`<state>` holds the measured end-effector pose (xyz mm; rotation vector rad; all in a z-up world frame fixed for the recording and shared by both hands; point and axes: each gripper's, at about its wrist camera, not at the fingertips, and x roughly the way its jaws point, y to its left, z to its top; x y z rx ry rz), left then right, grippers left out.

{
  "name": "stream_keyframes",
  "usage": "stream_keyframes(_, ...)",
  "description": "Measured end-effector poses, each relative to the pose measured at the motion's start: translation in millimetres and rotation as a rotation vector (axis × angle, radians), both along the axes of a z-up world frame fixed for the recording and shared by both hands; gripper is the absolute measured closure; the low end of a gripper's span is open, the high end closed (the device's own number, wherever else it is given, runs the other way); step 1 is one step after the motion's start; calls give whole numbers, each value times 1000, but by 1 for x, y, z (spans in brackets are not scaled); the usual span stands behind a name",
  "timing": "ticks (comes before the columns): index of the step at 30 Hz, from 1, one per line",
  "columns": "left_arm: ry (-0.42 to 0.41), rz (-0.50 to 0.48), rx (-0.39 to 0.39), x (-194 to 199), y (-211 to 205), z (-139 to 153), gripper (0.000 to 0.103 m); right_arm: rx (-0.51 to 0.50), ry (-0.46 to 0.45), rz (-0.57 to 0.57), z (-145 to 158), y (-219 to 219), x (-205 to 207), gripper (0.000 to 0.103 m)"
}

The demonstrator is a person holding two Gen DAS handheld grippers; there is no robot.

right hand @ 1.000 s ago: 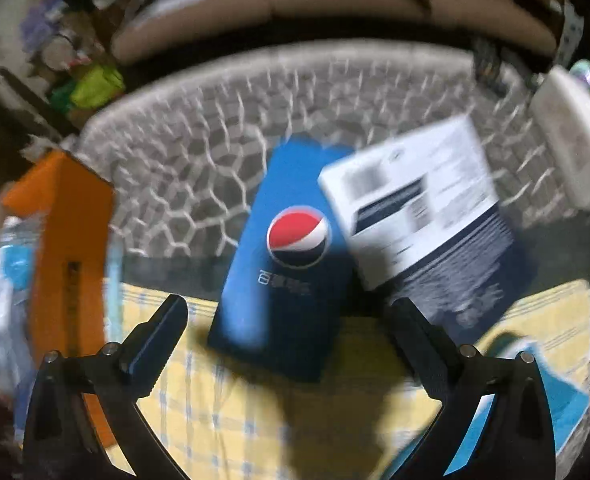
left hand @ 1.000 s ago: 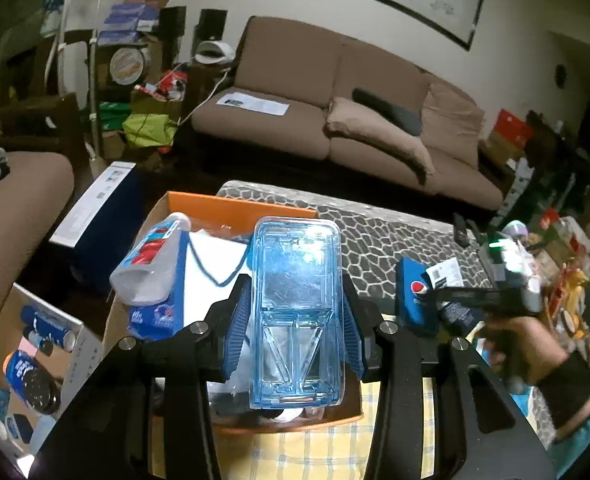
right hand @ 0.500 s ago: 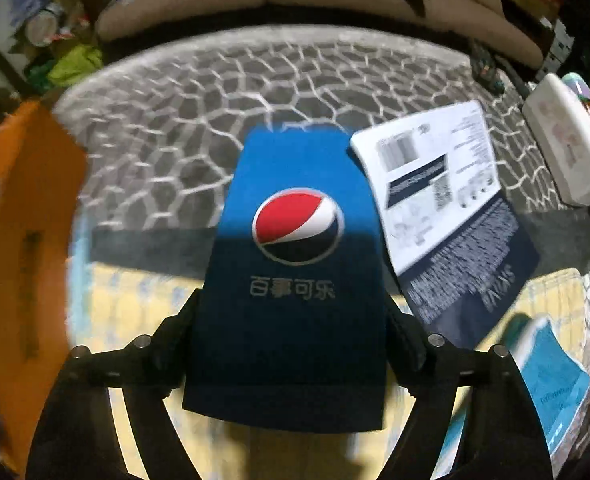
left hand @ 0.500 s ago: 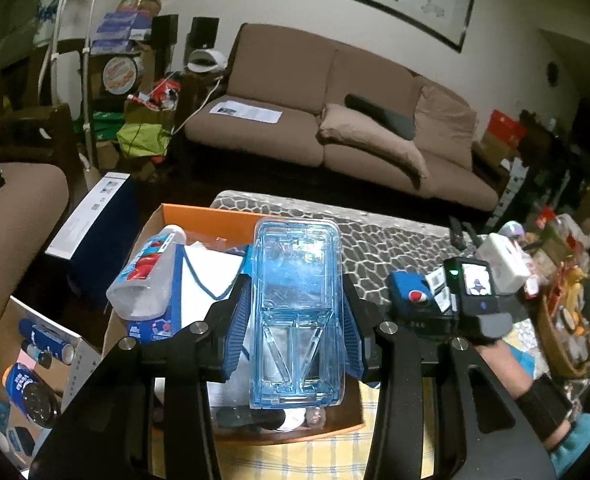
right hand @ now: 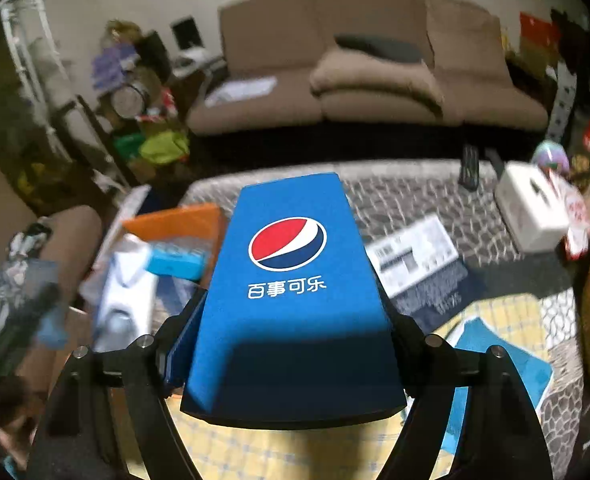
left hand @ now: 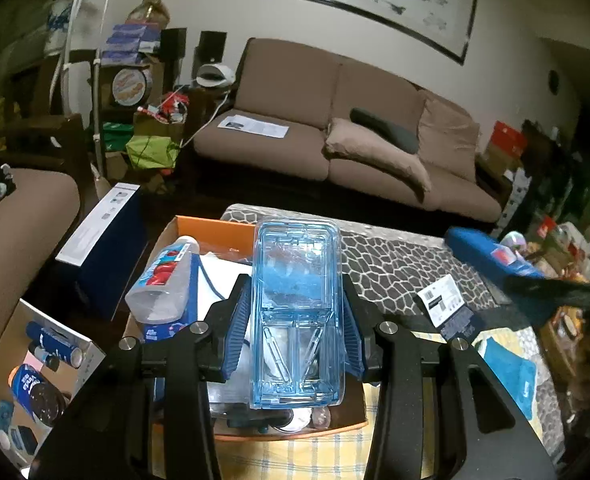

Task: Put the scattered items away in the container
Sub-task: 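Carry the Pepsi box in the right tool toward the orange box while the left tool holds the case, then lower the case into the box with the left tool while the right tool releases the Pepsi box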

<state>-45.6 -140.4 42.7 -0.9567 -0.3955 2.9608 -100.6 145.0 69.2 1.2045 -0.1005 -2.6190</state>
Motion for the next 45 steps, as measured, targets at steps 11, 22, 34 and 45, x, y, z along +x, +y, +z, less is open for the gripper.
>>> stream_keyframes(11,-27,85,201,-16,-76,1,64,-109,79,91,46,-76,4,23)
stream_keyframes(22,-125,114,448,-28,-139,-28,64,-227,-111,129,-81,-179,-53,23)
stream_keyframes(34,-223,89,362,-45,-122,-40,64,-12,-88,248,-112,-200,-47,12)
stream_keyframes(45,-446,50,116,-68,-67,-78,64,173,-18,163,-69,-78,-18,3)
